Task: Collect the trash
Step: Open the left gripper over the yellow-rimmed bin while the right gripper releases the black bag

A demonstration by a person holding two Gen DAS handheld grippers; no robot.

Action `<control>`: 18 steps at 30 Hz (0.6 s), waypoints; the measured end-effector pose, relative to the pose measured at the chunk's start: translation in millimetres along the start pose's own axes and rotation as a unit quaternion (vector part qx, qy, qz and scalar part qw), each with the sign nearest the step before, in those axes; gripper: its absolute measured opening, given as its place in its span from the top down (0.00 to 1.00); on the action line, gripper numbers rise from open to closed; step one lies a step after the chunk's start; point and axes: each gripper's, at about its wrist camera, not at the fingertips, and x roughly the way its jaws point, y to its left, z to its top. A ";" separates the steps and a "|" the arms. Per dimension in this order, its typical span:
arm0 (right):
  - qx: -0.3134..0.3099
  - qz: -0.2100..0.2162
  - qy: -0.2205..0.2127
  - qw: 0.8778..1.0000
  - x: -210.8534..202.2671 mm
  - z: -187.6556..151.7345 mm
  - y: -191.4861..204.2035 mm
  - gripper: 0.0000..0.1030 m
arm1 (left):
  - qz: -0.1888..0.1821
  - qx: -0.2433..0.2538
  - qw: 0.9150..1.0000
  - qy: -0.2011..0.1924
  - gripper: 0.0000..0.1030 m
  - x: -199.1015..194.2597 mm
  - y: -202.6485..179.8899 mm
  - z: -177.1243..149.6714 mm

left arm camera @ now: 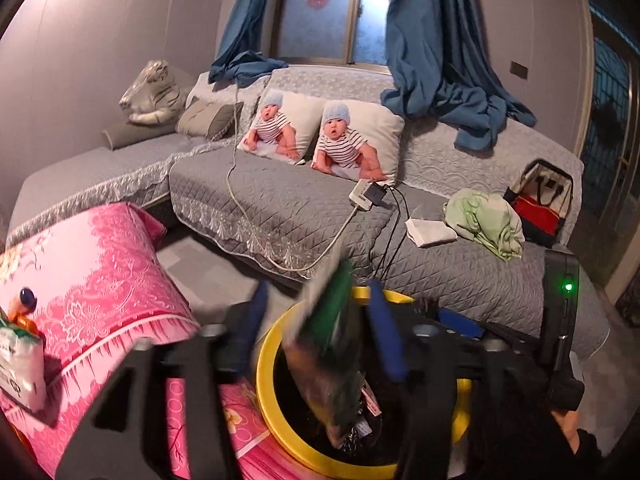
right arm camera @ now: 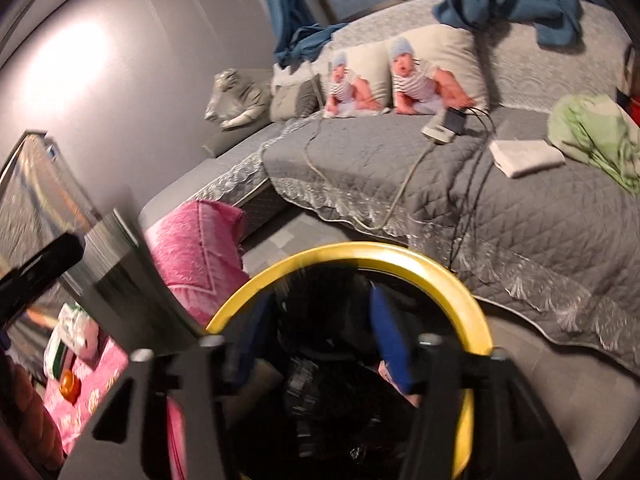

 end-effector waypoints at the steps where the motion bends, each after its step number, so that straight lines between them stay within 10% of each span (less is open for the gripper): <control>1: 0.002 -0.004 -0.002 1.000 -0.5 0.7 -1.9 0.38 | 0.003 -0.005 1.000 -0.002 0.31 -0.3 2.0 -0.7; 7: 0.008 -0.020 -0.011 1.000 -7.5 2.6 -6.4 0.36 | 0.028 -0.056 0.998 -0.010 0.10 -13.9 36.8 -4.6; 18: -0.152 0.080 -0.064 0.983 -31.1 6.6 99.1 0.08 | 0.135 -0.101 0.982 -0.082 0.08 -99.7 127.2 -10.0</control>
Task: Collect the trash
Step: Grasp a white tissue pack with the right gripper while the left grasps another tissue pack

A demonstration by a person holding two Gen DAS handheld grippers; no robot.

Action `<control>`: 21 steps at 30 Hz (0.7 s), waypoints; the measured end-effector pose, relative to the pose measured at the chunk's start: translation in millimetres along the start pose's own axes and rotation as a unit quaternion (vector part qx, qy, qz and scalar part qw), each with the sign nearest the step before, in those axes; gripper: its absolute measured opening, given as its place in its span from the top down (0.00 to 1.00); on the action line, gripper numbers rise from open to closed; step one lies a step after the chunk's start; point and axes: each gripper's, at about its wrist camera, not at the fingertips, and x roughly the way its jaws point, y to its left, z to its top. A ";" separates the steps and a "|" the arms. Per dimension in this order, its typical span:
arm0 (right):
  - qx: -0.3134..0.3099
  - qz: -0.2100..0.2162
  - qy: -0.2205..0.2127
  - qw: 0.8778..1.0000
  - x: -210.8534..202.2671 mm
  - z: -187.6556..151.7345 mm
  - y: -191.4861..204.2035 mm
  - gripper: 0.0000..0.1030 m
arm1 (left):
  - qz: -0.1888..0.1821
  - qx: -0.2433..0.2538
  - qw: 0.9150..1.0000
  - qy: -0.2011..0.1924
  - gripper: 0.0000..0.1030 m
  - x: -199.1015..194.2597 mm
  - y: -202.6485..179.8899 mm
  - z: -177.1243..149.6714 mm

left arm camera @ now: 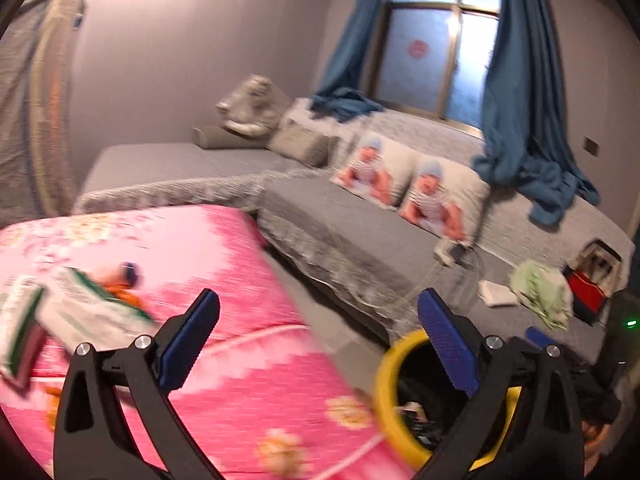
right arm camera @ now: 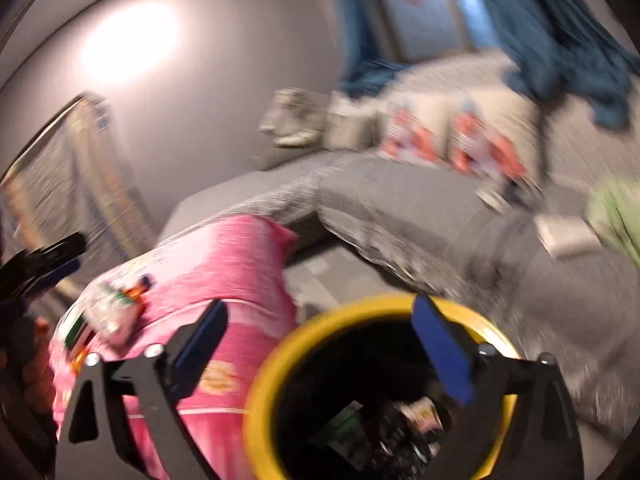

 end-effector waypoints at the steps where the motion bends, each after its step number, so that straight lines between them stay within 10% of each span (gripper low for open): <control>1: -0.021 0.012 -0.004 1.000 0.4 2.4 11.9 0.07 | 0.016 0.000 1.000 -0.008 0.08 -7.7 12.5 0.6; 7: -0.214 0.124 0.014 0.969 32.4 7.6 138.0 0.07 | 0.158 -0.021 0.985 -0.059 0.08 -85.9 120.5 -12.8; 11: -0.339 0.178 0.050 0.923 70.1 -4.1 226.9 0.07 | 0.230 -0.057 0.969 -0.070 0.08 -134.3 182.5 -29.3; 16: -0.446 0.195 0.080 0.870 118.2 -17.6 318.4 0.08 | 0.284 -0.081 0.953 -0.062 0.08 -163.3 233.1 -47.6; 21: -0.522 0.178 0.134 0.824 170.4 -33.7 382.7 0.08 | 0.280 -0.071 0.957 -0.025 0.08 -154.6 257.3 -53.7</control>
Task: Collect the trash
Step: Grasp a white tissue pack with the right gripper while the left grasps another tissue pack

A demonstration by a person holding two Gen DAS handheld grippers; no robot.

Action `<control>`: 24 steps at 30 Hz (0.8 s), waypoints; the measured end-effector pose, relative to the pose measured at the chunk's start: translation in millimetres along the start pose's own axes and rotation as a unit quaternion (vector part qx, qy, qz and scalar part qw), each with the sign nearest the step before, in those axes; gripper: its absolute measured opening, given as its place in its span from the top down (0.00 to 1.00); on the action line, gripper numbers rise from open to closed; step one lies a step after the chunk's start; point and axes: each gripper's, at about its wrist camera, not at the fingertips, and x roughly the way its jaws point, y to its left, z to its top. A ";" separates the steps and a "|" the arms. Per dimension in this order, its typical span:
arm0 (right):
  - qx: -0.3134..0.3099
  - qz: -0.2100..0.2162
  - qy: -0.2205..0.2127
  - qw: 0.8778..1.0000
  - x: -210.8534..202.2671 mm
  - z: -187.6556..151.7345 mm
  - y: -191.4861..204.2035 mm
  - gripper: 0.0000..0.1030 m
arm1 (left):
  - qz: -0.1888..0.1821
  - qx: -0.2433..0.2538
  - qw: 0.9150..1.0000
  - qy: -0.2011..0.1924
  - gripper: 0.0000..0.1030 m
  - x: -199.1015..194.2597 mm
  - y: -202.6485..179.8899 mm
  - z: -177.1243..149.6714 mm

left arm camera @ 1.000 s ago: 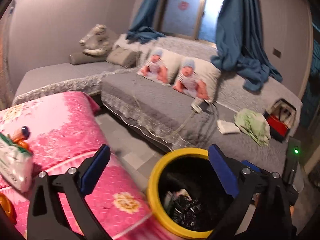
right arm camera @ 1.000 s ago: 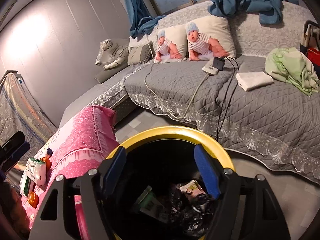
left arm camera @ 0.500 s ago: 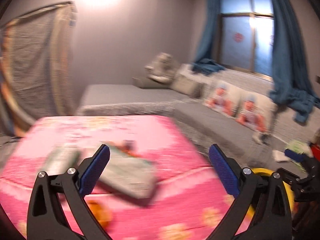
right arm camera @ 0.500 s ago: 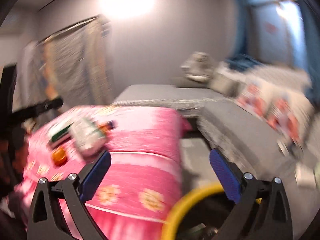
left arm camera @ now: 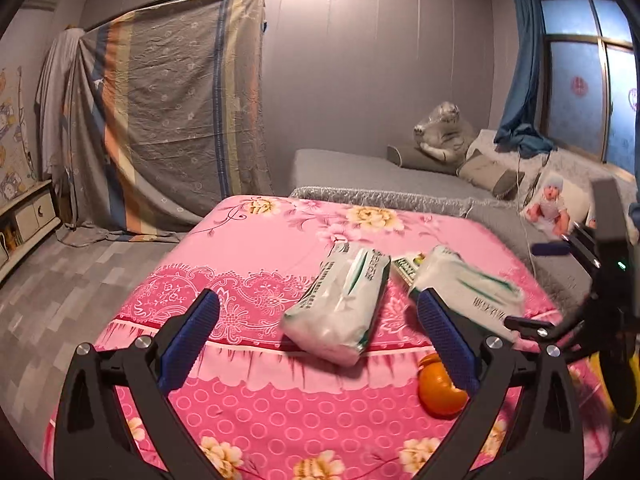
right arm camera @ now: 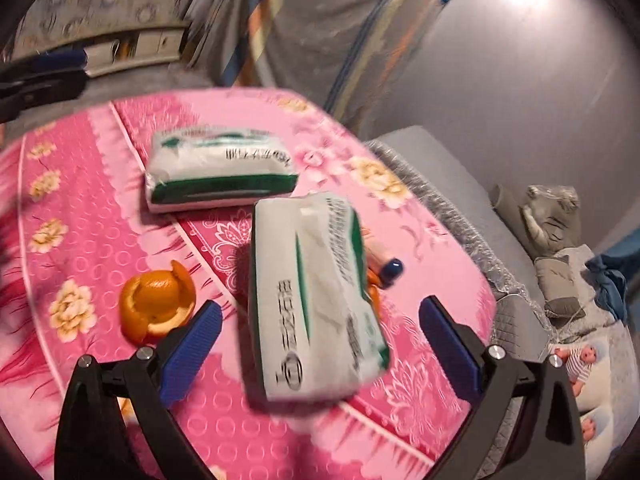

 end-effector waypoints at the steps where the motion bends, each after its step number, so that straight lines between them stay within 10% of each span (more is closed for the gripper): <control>1: -0.016 -0.007 0.022 1.000 15.4 7.0 2.8 0.08 | -0.001 0.010 1.000 0.002 0.08 5.5 0.4 -0.7; 10: -0.021 0.001 0.113 0.993 90.8 16.3 4.1 0.08 | -0.063 0.063 0.995 0.038 0.08 42.1 -13.6 -10.8; 13: 0.001 -0.004 0.118 0.993 98.5 18.0 5.3 0.22 | -0.061 0.051 0.995 0.066 0.08 60.4 -12.2 -11.9; 17: 0.044 -0.011 0.087 0.995 81.6 15.9 -4.6 0.62 | -0.044 0.040 0.995 0.083 0.08 78.1 -4.2 -15.5; 24: 0.167 0.046 0.009 0.985 21.4 0.9 -50.8 0.64 | -0.039 0.045 0.995 0.077 0.08 84.7 -5.0 -12.6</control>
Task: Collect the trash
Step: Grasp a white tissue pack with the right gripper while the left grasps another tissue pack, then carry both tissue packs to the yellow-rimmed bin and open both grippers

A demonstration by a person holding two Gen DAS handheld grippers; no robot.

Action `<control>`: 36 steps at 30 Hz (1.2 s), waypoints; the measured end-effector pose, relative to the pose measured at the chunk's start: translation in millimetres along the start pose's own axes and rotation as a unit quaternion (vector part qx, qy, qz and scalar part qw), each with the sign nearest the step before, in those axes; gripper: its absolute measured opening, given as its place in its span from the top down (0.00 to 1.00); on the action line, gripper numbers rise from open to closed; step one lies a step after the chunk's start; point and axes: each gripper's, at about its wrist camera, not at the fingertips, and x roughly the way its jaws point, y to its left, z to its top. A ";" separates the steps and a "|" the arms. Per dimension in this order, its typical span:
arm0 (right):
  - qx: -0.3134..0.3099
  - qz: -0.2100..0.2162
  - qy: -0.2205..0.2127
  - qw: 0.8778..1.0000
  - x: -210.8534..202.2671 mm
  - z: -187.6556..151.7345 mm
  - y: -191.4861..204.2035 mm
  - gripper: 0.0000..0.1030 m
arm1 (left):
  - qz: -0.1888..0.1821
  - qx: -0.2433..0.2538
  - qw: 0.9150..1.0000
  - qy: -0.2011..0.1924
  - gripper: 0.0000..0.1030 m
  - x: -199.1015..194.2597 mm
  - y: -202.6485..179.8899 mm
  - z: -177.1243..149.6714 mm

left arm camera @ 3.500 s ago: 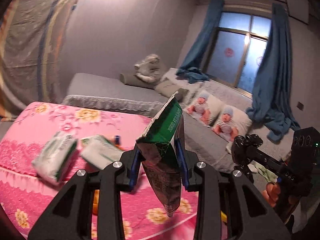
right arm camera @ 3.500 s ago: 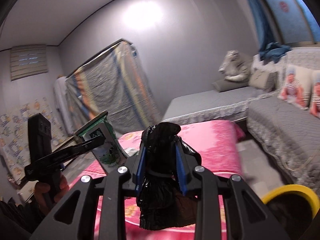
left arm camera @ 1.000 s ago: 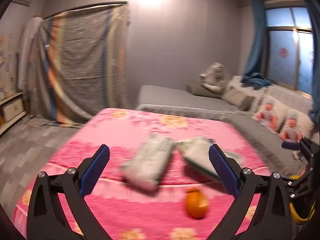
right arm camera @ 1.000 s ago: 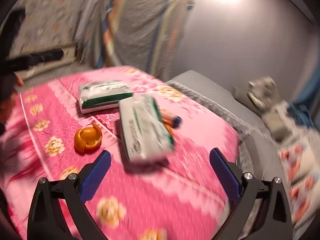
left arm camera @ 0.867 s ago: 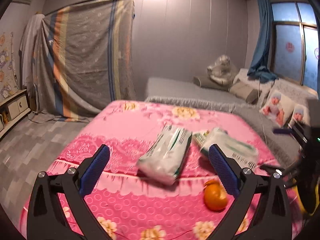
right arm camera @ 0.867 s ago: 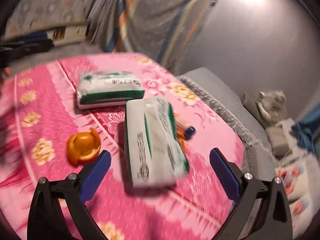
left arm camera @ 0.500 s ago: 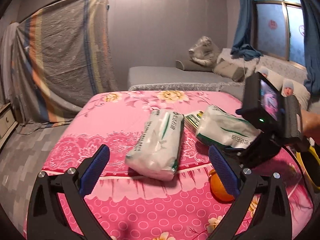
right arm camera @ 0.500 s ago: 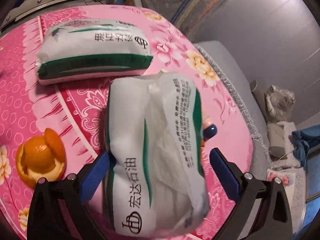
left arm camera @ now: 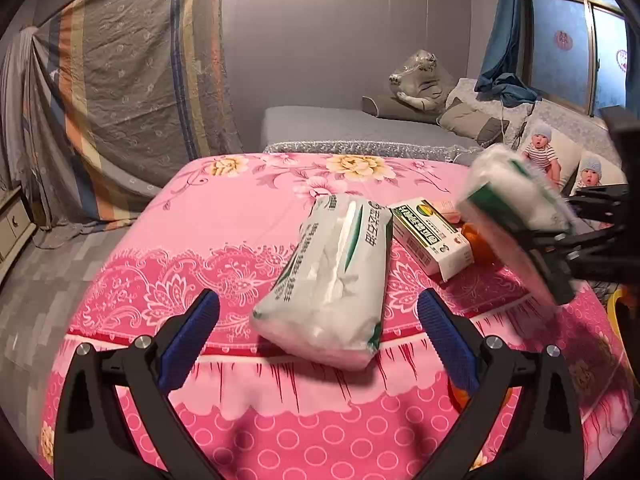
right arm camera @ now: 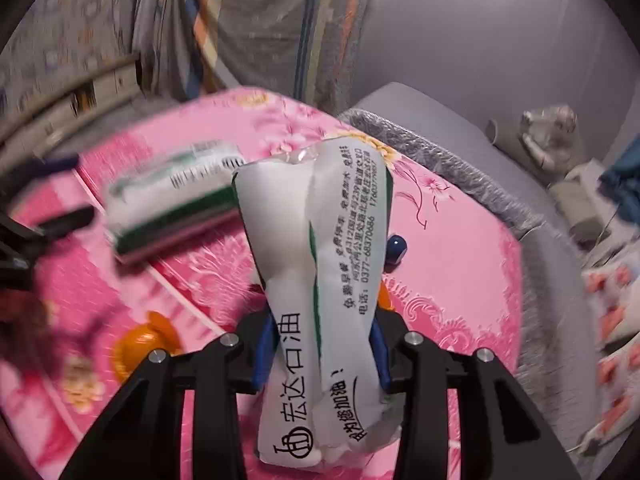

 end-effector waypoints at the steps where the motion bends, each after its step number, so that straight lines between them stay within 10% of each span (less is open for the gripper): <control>1: 0.015 0.014 -0.009 1.000 -8.8 -1.0 -6.3 0.64 | 0.002 0.004 1.000 -0.002 0.08 1.0 -1.3 1.9; 25: 0.081 0.107 -0.066 0.989 -56.3 -22.6 -5.9 0.61 | 0.026 0.039 0.994 0.103 0.08 103.3 -14.6 10.0; 36: 0.101 0.106 -0.087 0.985 -80.7 -31.5 -12.3 0.61 | -0.019 -0.020 0.998 0.065 0.54 68.3 5.4 14.4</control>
